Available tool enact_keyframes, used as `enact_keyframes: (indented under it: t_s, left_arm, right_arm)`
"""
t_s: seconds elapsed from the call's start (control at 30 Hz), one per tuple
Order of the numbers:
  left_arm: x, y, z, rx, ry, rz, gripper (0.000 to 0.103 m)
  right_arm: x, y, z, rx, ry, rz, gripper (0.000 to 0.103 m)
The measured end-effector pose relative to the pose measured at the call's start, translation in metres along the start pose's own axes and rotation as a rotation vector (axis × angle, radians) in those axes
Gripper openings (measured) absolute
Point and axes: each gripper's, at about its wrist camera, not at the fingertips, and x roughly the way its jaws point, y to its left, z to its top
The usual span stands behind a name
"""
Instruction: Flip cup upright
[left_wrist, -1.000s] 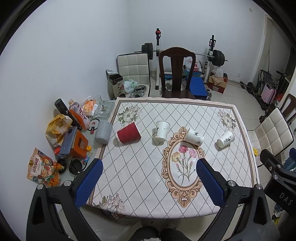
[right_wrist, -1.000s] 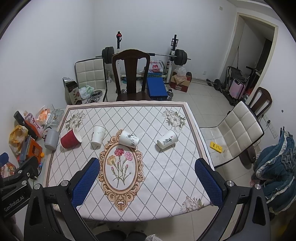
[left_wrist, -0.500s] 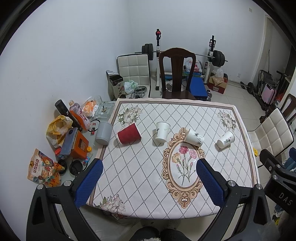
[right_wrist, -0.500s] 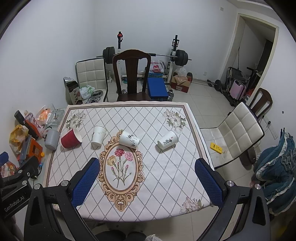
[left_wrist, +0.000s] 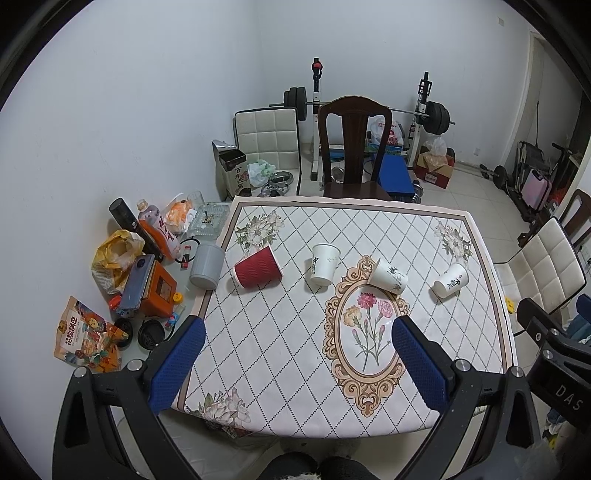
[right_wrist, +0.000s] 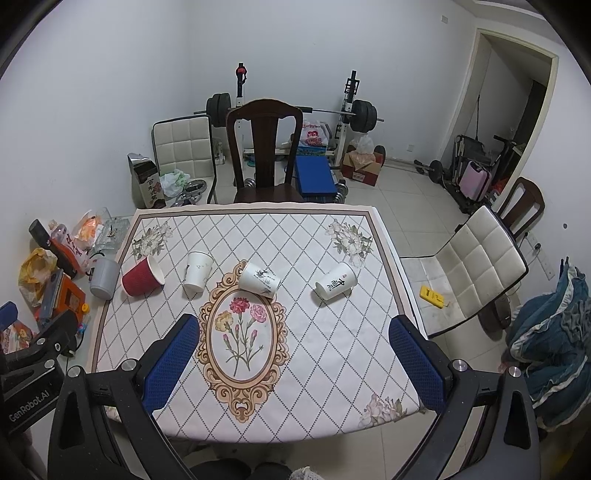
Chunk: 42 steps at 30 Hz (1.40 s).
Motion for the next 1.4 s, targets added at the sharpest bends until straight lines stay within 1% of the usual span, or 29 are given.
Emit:
enact_keyframes:
  t_s: [0.33,0.43,0.47,0.57,0.63,0.77,0.9,1.03,1.2,1.27,1.4]
  left_arm:
    - [0.001,-0.003,0.004,0.0,0.004,-0.014,0.103]
    - [0.008,0.0,0.008,-0.001,0.015,-0.023,0.103]
    - [0.015,0.006,0.009,-0.004,0.018,-0.026,0.103]
    - [0.035,0.01,0.006,0.004,0.04,-0.034,0.103]
    - [0.052,0.008,0.001,0.022,0.073,-0.041,0.103]
    - [0.084,-0.002,-0.012,0.078,0.138,-0.064,0.103]
    - [0.117,-0.019,-0.025,0.137,0.207,-0.081,0.103]
    - [0.148,-0.049,-0.032,0.2,0.26,-0.083,0.103]
    - [0.186,-0.096,-0.032,0.282,0.317,-0.068,0.103]
    - [0.199,-0.113,-0.028,0.311,0.327,-0.065,0.103]
    - [0.229,-0.163,-0.012,0.392,0.351,-0.075,0.103]
  right_arm:
    - [0.0,0.001,0.001,0.004,0.007,-0.003,0.103]
    - [0.001,0.006,0.004,0.017,0.015,-0.006,0.103]
    - [0.003,0.007,0.004,0.025,0.02,-0.006,0.103]
    - [0.014,0.012,0.0,0.06,0.049,-0.018,0.103]
    - [0.027,0.013,-0.006,0.088,0.075,-0.031,0.103]
    - [0.061,0.005,-0.028,0.157,0.149,-0.092,0.103]
    - [0.101,-0.014,-0.056,0.227,0.238,-0.166,0.103]
    - [0.141,-0.037,-0.081,0.269,0.331,-0.204,0.103]
    - [0.194,-0.066,-0.099,0.307,0.399,-0.221,0.103]
    - [0.214,-0.083,-0.104,0.327,0.426,-0.217,0.103]
    - [0.253,-0.114,-0.106,0.358,0.487,-0.212,0.103]
